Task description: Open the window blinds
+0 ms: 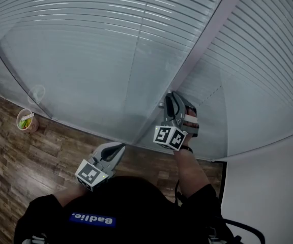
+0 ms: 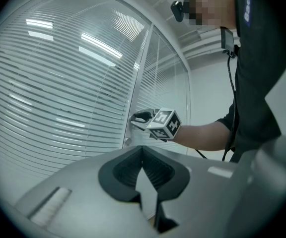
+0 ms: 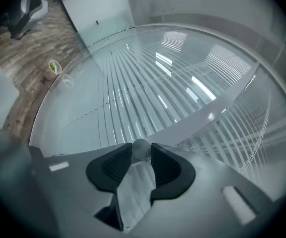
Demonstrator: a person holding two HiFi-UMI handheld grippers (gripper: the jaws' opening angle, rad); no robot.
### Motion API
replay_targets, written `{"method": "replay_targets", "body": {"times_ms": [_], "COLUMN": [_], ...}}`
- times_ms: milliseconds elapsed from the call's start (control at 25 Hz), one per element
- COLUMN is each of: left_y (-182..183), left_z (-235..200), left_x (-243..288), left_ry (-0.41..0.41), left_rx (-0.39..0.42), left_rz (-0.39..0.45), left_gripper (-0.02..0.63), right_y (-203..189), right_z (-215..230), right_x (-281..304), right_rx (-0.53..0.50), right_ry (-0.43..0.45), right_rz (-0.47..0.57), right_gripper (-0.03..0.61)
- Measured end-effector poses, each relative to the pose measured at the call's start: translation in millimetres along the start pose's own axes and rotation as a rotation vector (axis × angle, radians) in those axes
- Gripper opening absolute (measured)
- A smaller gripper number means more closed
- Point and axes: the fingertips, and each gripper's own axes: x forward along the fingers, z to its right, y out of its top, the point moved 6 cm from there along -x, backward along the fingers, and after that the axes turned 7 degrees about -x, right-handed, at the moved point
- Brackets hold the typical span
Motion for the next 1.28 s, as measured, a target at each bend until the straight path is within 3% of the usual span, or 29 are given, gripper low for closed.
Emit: {"method": "replay_targets", "body": {"times_ms": [680,1280], "left_y": [1.5,5.3], "left_z": [-3.5,-0.5], "left_x": [-4.9,-10.4], "left_ry": [0.016,0.006], "left_rx": [0.001,-0.009], "left_rz": [0.011,0.017], "left_gripper": [0.0,0.0], "right_y": [-5.3,-14.9], "right_z": [7.1,18.9], "right_x": [1.4,2.7], "right_rx": [0.5,0.993], "right_ry": [0.015,0.078], "right_rz": [0.005,0.005], "right_gripper": [0.124,0.118]}}
